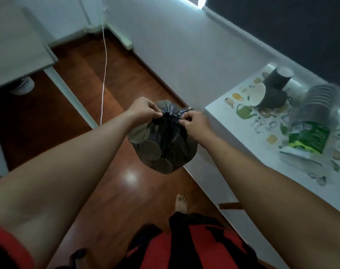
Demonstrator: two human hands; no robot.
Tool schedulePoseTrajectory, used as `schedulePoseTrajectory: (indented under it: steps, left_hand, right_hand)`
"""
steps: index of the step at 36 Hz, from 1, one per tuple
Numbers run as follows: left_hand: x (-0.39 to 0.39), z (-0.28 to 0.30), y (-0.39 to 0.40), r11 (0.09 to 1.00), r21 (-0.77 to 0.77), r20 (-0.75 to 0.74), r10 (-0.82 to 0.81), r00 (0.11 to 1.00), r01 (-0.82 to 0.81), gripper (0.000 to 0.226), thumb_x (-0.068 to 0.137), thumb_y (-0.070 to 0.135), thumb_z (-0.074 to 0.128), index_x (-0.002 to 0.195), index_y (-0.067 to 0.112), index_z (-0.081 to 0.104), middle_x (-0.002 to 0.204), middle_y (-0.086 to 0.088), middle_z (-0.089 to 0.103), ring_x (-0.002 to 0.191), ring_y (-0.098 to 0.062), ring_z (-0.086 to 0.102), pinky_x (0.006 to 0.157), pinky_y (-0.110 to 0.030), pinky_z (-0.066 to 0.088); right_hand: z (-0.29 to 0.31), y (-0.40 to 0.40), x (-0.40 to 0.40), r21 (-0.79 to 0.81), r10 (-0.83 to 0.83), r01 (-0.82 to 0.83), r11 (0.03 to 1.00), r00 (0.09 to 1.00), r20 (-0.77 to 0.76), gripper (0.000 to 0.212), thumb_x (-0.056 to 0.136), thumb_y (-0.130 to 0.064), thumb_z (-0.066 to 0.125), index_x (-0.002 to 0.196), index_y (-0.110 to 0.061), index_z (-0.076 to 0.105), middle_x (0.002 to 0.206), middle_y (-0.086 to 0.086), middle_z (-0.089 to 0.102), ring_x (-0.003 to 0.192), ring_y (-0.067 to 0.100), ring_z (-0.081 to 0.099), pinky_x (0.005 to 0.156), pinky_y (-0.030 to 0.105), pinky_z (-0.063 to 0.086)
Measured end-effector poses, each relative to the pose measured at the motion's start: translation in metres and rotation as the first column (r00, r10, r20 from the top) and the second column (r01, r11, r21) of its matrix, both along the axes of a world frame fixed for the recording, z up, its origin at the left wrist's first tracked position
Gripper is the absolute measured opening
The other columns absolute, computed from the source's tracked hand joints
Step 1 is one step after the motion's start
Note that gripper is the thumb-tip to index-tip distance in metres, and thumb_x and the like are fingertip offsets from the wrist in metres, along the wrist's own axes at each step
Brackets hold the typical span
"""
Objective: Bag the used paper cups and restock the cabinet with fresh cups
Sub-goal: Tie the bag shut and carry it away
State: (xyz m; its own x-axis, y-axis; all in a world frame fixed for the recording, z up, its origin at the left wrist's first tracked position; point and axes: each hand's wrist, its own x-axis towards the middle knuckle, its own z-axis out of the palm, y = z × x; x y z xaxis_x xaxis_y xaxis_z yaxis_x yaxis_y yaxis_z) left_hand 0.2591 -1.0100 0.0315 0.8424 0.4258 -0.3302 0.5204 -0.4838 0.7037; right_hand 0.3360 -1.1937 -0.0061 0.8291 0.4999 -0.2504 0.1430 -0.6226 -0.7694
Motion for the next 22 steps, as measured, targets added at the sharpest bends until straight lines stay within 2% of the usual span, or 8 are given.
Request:
schedulePoseTrajectory:
  steps: [2, 5, 11, 14, 16, 19, 21, 22]
  left_hand:
    - [0.019, 0.0, 0.03, 0.999, 0.029, 0.001, 0.015, 1.0, -0.015, 0.008, 0.079, 0.019, 0.08, 0.085, 0.014, 0.079, 0.075, 0.002, 0.072, 0.075, -0.013, 0.067, 0.072, -0.027, 0.052]
    - [0.038, -0.009, 0.06, 0.999, 0.022, 0.016, 0.028, 0.999, -0.028, 0.012, 0.079, 0.018, 0.079, 0.088, 0.011, 0.08, 0.077, -0.002, 0.073, 0.069, -0.008, 0.062, 0.066, -0.02, 0.044]
    - [0.088, -0.027, 0.141, 0.998, 0.048, -0.05, -0.026, 0.998, 0.028, 0.007, 0.081, 0.016, 0.077, 0.087, 0.014, 0.079, 0.086, 0.0, 0.075, 0.081, -0.01, 0.067, 0.07, -0.017, 0.043]
    - [0.13, -0.039, 0.189, 0.994, 0.064, -0.057, -0.081, 0.995, 0.084, 0.01, 0.082, 0.017, 0.077, 0.091, 0.013, 0.079, 0.083, 0.002, 0.073, 0.077, -0.006, 0.064, 0.062, -0.009, 0.04]
    - [0.153, -0.049, 0.211, 0.992, 0.057, -0.059, -0.112, 0.992, 0.115, 0.012, 0.082, 0.016, 0.077, 0.093, 0.011, 0.079, 0.088, -0.002, 0.074, 0.078, -0.007, 0.062, 0.062, -0.012, 0.041]
    - [0.185, -0.07, 0.245, 0.986, 0.038, -0.071, -0.162, 0.984, 0.165, 0.013, 0.083, 0.015, 0.075, 0.095, 0.01, 0.079, 0.091, -0.004, 0.075, 0.081, -0.007, 0.061, 0.055, -0.005, 0.036]
    - [0.203, -0.084, 0.266, 0.979, 0.038, -0.111, -0.196, 0.974, 0.202, 0.013, 0.084, 0.014, 0.074, 0.096, 0.01, 0.078, 0.092, -0.004, 0.074, 0.082, -0.007, 0.06, 0.052, -0.009, 0.034]
    - [0.216, -0.094, 0.281, 0.974, 0.053, -0.13, -0.212, 0.969, 0.22, 0.013, 0.084, 0.014, 0.074, 0.096, 0.011, 0.078, 0.092, -0.004, 0.074, 0.082, -0.007, 0.06, 0.056, -0.011, 0.034]
  right_hand:
    - [-0.002, 0.031, 0.021, -0.008, 0.02, -0.02, 1.0, 1.0, 0.003, 0.008, 0.087, -0.022, 0.069, 0.079, -0.023, 0.066, 0.077, -0.007, 0.063, 0.079, 0.015, 0.06, 0.069, 0.027, 0.045]
    - [-0.002, 0.059, 0.043, -0.069, 0.035, -0.031, 0.997, 0.998, 0.057, 0.006, 0.085, -0.025, 0.07, 0.08, -0.027, 0.067, 0.086, -0.007, 0.066, 0.084, 0.015, 0.06, 0.073, 0.025, 0.042]
    - [-0.018, 0.141, 0.093, -0.095, -0.004, 0.001, 0.995, 1.0, -0.029, 0.012, 0.082, -0.025, 0.075, 0.074, -0.03, 0.068, 0.083, -0.007, 0.068, 0.083, 0.016, 0.064, 0.076, 0.027, 0.051]
    - [-0.026, 0.186, 0.125, -0.082, -0.071, 0.064, 0.995, 0.993, -0.096, 0.011, 0.084, -0.023, 0.074, 0.075, -0.027, 0.068, 0.076, -0.003, 0.069, 0.065, 0.017, 0.067, 0.061, 0.028, 0.057]
    - [-0.035, 0.208, 0.141, -0.079, -0.132, 0.121, 0.989, 0.98, -0.147, 0.011, 0.087, -0.02, 0.072, 0.078, -0.025, 0.067, 0.077, 0.003, 0.07, 0.057, 0.017, 0.068, 0.047, 0.026, 0.054]
    - [-0.053, 0.242, 0.162, -0.087, -0.23, 0.216, 0.973, 0.945, -0.233, 0.007, 0.088, -0.016, 0.07, 0.083, -0.019, 0.067, 0.076, 0.007, 0.07, 0.057, 0.018, 0.068, 0.049, 0.03, 0.058]
    - [-0.066, 0.263, 0.175, -0.09, -0.284, 0.269, 0.959, 0.915, -0.286, 0.004, 0.089, -0.015, 0.069, 0.086, -0.016, 0.067, 0.073, 0.008, 0.069, 0.056, 0.017, 0.065, 0.049, 0.029, 0.057]
    - [-0.078, 0.278, 0.186, -0.089, -0.309, 0.297, 0.951, 0.9, -0.306, 0.005, 0.089, -0.015, 0.068, 0.084, -0.016, 0.067, 0.072, 0.007, 0.067, 0.055, 0.016, 0.064, 0.049, 0.027, 0.056]
